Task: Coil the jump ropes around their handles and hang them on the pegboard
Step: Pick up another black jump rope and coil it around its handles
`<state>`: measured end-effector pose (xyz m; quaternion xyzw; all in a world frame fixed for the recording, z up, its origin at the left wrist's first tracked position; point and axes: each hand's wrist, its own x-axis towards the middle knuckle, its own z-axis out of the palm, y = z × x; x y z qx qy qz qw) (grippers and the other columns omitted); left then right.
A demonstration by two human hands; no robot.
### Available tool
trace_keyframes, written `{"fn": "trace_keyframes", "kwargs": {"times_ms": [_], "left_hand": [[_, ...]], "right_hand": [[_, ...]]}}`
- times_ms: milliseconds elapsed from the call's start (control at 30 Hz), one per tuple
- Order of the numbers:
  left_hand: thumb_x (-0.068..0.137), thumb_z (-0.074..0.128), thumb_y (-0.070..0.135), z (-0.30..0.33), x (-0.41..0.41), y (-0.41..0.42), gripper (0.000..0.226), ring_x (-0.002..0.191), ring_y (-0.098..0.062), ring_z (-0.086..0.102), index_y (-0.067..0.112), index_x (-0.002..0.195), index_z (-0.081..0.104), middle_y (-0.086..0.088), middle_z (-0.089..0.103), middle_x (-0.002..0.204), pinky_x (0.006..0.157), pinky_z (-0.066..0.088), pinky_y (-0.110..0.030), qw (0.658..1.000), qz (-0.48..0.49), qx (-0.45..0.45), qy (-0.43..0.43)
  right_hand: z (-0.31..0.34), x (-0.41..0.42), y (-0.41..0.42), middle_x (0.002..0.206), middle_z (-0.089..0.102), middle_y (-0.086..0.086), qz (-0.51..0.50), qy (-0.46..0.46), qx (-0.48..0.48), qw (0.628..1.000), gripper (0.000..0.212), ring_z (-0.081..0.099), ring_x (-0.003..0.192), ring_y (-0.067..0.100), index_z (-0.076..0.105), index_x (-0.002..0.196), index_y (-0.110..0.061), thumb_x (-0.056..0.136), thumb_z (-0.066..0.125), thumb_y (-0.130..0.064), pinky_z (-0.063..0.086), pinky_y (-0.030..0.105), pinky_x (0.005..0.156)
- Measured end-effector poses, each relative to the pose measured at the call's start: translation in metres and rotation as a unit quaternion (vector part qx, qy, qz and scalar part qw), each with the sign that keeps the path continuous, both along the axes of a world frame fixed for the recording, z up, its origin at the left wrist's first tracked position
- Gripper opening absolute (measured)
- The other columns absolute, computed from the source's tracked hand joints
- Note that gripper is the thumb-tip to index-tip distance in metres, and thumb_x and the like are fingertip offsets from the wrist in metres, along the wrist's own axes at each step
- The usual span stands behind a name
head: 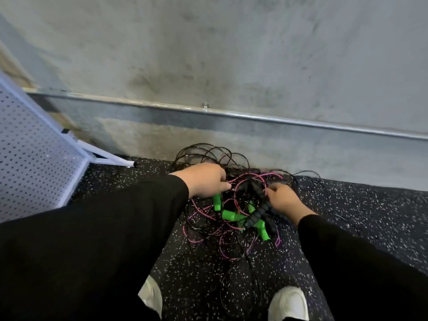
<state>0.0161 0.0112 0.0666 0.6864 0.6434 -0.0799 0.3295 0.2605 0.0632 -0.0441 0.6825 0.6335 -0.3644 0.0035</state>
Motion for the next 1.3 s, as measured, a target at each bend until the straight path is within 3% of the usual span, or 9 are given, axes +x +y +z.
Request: {"fn": "trace_keyframes", "kwargs": {"times_ms": [100,300,533,700,900,1000,1067,1167,1300], "left_hand": [[0.104,0.048,0.049,-0.008,0.008,0.005,0.044,0.107,-0.03,0.063,0.015,0.124,0.066,-0.009,0.069,0.118,0.091,0.051,-0.04,0.998,-0.045,-0.019,0.026],[0.104,0.047,0.048,-0.011,0.022,0.017,0.047,0.117,-0.029,0.06,0.014,0.133,0.062,-0.007,0.066,0.127,0.091,0.048,-0.035,0.998,-0.066,0.006,0.019],[0.105,0.047,0.047,-0.008,0.015,0.019,0.046,0.117,-0.028,0.06,0.015,0.135,0.061,-0.008,0.065,0.128,0.088,0.046,-0.031,0.998,-0.054,0.008,0.016],[0.104,0.049,0.045,0.005,0.006,0.021,0.041,0.104,-0.029,0.063,0.012,0.121,0.066,-0.007,0.07,0.111,0.088,0.052,-0.039,0.998,-0.023,0.051,0.017],[0.104,0.049,0.03,0.045,-0.006,0.02,0.049,0.123,-0.031,0.058,0.014,0.15,0.045,-0.013,0.062,0.136,0.097,0.047,-0.036,0.978,0.094,0.182,-0.048],[0.101,0.055,0.02,0.07,-0.012,0.011,0.069,0.139,-0.026,0.046,0.017,0.161,0.021,-0.008,0.042,0.157,0.105,0.036,-0.028,0.959,0.144,0.205,-0.133],[0.098,0.061,0.02,0.082,-0.012,0.004,0.073,0.124,-0.02,0.056,0.022,0.16,0.024,-0.002,0.047,0.154,0.097,0.04,-0.026,0.945,0.165,0.182,-0.218],[0.094,0.067,0.024,0.094,-0.011,-0.01,0.038,0.082,-0.022,0.062,0.025,0.131,0.062,-0.008,0.073,0.111,0.081,0.052,-0.039,0.912,0.18,0.179,-0.322],[0.101,0.058,0.024,0.118,-0.02,-0.031,0.017,0.045,-0.006,0.045,0.013,0.098,0.071,-0.009,0.074,0.083,0.047,0.039,-0.022,0.923,0.185,0.218,-0.259]], "right_hand": [[-0.032,0.006,-0.009,0.138,0.059,0.023,0.021,-0.034,-0.079,0.996,0.047,0.058,0.123,0.036,0.041,0.148,-0.005,0.102,0.047,-0.016,0.043,0.033,0.099],[-0.068,-0.003,-0.007,0.152,0.044,0.023,0.047,-0.04,-0.13,0.99,0.063,0.046,0.137,0.037,0.021,0.159,-0.007,0.102,0.048,-0.01,0.039,0.036,0.108],[-0.083,-0.003,0.004,0.127,0.063,0.021,-0.046,-0.065,-0.065,0.995,0.033,0.059,0.117,0.038,0.063,0.126,-0.01,0.1,0.051,-0.026,0.048,0.04,0.102],[-0.031,-0.013,-0.002,0.107,0.049,0.015,-0.148,0.031,0.135,0.979,0.017,0.048,0.068,0.015,0.053,0.104,-0.012,0.092,0.066,-0.013,0.039,0.026,0.067],[0.078,-0.05,0.009,0.088,0.065,0.013,-0.125,0.243,0.065,0.96,0.055,0.057,0.048,0.019,0.037,0.141,-0.013,0.094,0.064,-0.01,0.045,0.026,0.04],[0.153,-0.066,-0.001,0.068,0.059,0.011,-0.023,0.282,0.087,0.955,0.03,0.051,0.043,0.02,0.06,0.121,-0.011,0.093,0.069,-0.015,0.044,0.027,0.042],[0.202,-0.071,-0.016,0.068,0.059,0.01,0.041,0.317,0.103,0.942,0.016,0.051,0.047,0.023,0.066,0.107,-0.02,0.092,0.071,-0.018,0.044,0.029,0.044],[0.255,-0.071,-0.044,0.065,0.061,0.009,0.092,0.361,0.141,0.917,0.013,0.051,0.047,0.024,0.066,0.098,-0.027,0.092,0.071,-0.017,0.043,0.03,0.046],[0.302,-0.058,-0.075,0.066,0.055,0.008,-0.008,0.53,0.199,0.824,0.013,0.045,0.048,0.021,0.058,0.09,-0.019,0.096,0.061,-0.009,0.039,0.026,0.043]]}}
